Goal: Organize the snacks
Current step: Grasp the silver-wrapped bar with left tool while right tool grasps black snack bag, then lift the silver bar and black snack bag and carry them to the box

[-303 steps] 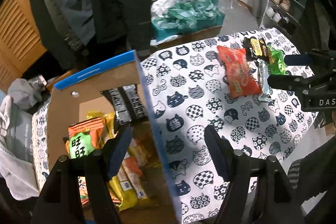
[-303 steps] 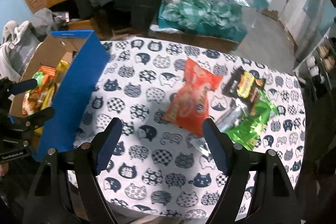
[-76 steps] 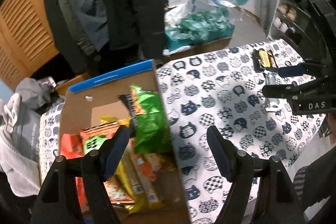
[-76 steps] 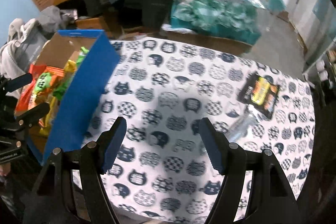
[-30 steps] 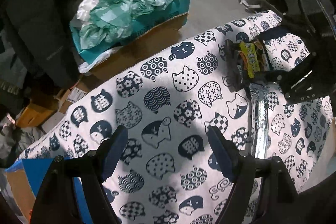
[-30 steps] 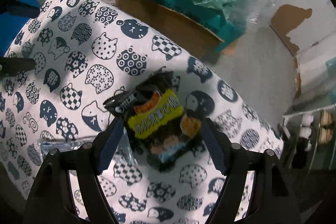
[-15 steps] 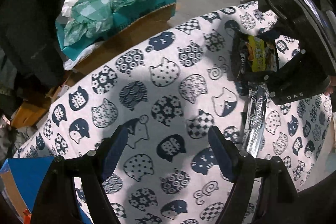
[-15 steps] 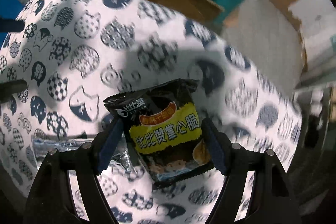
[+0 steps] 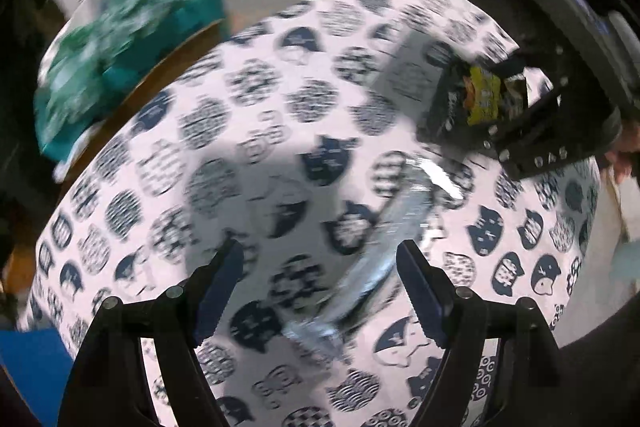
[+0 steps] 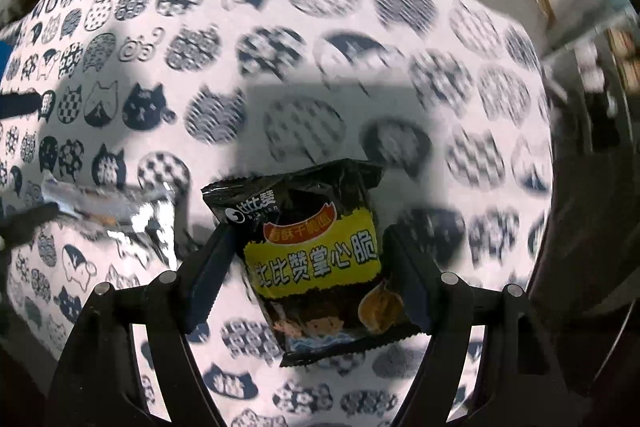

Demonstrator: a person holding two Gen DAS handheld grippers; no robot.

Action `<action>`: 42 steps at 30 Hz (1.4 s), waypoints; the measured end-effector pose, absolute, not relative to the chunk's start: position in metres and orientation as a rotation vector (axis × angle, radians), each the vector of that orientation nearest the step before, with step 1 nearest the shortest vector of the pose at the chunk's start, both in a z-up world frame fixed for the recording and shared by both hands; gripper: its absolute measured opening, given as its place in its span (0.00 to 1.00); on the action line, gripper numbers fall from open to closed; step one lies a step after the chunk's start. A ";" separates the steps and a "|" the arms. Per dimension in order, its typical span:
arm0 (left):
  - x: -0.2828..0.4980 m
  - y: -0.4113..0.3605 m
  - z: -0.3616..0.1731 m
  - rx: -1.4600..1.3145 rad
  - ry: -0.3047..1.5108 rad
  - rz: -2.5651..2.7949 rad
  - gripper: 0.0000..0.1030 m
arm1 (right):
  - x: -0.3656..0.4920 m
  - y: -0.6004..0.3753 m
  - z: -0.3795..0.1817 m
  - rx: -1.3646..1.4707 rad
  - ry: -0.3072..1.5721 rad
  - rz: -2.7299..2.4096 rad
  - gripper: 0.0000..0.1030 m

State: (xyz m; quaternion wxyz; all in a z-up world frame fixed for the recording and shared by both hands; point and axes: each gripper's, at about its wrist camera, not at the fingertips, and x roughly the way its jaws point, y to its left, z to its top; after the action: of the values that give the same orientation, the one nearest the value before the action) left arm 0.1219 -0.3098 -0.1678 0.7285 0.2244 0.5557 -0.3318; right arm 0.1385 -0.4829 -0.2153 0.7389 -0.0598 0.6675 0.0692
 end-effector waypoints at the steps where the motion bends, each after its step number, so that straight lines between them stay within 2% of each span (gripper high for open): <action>1: 0.118 -0.317 -0.169 0.518 1.219 -0.746 0.78 | 0.135 -0.489 -0.217 -0.106 1.471 0.147 0.73; 10: 0.102 -0.360 -0.201 0.688 1.229 -0.746 0.78 | 0.094 -0.522 -0.221 -0.051 1.439 0.123 0.73; 17: 0.114 -0.359 -0.207 0.630 1.245 -0.739 0.79 | 0.078 -0.512 -0.222 -0.089 1.424 0.109 0.73; 19: 0.115 -0.356 -0.207 0.603 1.252 -0.745 0.74 | 0.080 -0.513 -0.220 -0.103 1.422 0.094 0.73; 21: 0.117 -0.345 -0.206 0.577 1.262 -0.764 0.61 | 0.079 -0.507 -0.223 -0.138 1.422 0.073 0.73; 24: 0.114 -0.343 -0.204 0.575 1.262 -0.777 0.49 | 0.075 -0.496 -0.227 -0.204 1.416 0.050 0.73; 25: 0.113 -0.343 -0.203 0.578 1.259 -0.778 0.46 | 0.076 -0.493 -0.228 -0.198 1.417 0.050 0.71; 27: 0.110 -0.342 -0.202 0.578 1.260 -0.777 0.33 | 0.074 -0.496 -0.226 -0.188 1.420 0.052 0.65; 28: 0.109 -0.342 -0.202 0.578 1.261 -0.777 0.30 | 0.083 -0.493 -0.226 -0.194 1.417 0.054 0.62; 30: 0.104 -0.342 -0.202 0.588 1.257 -0.770 0.28 | 0.084 -0.487 -0.227 -0.211 1.416 0.059 0.58; 42: 0.067 -0.315 -0.184 0.561 1.235 -0.698 0.28 | 0.070 -0.453 -0.200 -0.137 1.405 0.089 0.58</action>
State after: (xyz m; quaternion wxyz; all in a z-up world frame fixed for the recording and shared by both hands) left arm 0.0665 -0.3150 -0.1837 0.7229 0.2541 0.5594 -0.3162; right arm 0.0698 -0.4526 -0.1997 0.7602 -0.0630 0.6454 0.0410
